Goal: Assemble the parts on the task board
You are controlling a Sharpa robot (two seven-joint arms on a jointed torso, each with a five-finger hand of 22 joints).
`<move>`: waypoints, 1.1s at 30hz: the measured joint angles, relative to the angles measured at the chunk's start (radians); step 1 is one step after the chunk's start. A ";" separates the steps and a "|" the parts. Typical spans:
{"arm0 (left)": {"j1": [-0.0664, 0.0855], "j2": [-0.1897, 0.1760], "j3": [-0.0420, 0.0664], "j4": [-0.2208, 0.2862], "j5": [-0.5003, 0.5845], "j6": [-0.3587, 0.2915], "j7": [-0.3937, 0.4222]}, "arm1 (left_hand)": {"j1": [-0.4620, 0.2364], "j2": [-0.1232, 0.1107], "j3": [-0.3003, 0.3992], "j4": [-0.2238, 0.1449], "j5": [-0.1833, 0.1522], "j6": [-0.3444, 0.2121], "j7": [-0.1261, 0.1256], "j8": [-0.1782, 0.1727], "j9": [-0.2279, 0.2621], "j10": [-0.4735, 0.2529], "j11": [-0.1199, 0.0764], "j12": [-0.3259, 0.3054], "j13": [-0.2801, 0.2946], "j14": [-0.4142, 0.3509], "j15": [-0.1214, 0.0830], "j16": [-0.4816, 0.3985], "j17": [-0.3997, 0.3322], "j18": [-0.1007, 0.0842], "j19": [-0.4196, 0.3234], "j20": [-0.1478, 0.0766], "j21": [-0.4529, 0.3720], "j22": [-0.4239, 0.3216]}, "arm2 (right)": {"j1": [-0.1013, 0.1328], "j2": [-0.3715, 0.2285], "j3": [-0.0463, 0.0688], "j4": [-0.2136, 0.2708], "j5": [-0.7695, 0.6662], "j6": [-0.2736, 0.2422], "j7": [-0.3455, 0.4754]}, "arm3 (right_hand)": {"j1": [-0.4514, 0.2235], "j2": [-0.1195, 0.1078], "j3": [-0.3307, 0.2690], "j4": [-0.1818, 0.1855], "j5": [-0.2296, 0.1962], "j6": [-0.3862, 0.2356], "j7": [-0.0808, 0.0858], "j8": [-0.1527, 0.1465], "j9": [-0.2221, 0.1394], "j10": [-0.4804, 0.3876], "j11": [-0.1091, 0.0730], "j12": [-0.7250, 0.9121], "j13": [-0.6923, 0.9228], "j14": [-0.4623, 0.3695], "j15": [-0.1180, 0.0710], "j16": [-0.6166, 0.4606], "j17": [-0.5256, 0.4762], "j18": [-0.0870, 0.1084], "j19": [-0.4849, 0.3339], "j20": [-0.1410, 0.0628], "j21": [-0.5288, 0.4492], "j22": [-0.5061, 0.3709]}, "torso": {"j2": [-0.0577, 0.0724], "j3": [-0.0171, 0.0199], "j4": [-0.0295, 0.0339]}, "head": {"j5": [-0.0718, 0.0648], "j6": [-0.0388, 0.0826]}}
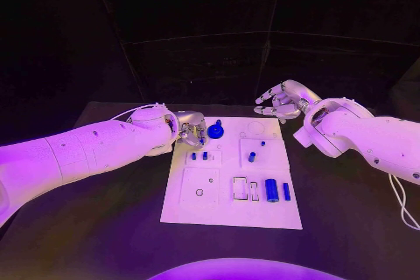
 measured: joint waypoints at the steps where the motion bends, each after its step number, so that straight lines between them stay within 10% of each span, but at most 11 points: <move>1: 0.000 0.000 0.000 0.000 0.000 0.000 0.000 | 0.000 0.000 0.000 0.000 0.000 0.000 0.000 0.000 0.000 0.000 0.000 0.000 0.000 0.000 0.000 0.000 0.000 0.000 0.000 0.000 0.000 0.000 | 0.000 0.000 0.000 0.000 0.000 0.000 0.000 | 0.000 0.000 0.000 0.000 0.000 0.000 0.000 0.000 0.000 0.000 0.000 0.000 0.000 0.000 0.000 0.000 0.000 0.000 0.000 0.000 0.000 0.000 | 0.000 0.0000 0.0000 | 0.000 0.000; 33: 0.000 0.012 0.001 -0.012 0.002 0.044 -0.039 | -0.032 -0.024 -0.012 0.012 0.000 -0.054 0.010 -0.066 -0.009 -0.051 0.018 -0.067 -0.001 0.000 0.007 -0.008 -0.019 0.000 -0.003 0.003 -0.012 -0.010 | 0.000 0.002 0.000 -0.001 0.000 0.001 0.000 | 0.000 0.000 0.001 0.001 0.000 0.003 -0.003 0.000 0.000 0.000 -0.004 0.000 0.002 -0.002 -0.013 -0.050 0.000 0.000 0.001 -0.006 0.000 -0.002 | 0.000 0.0007 -0.0001 | -0.004 -0.002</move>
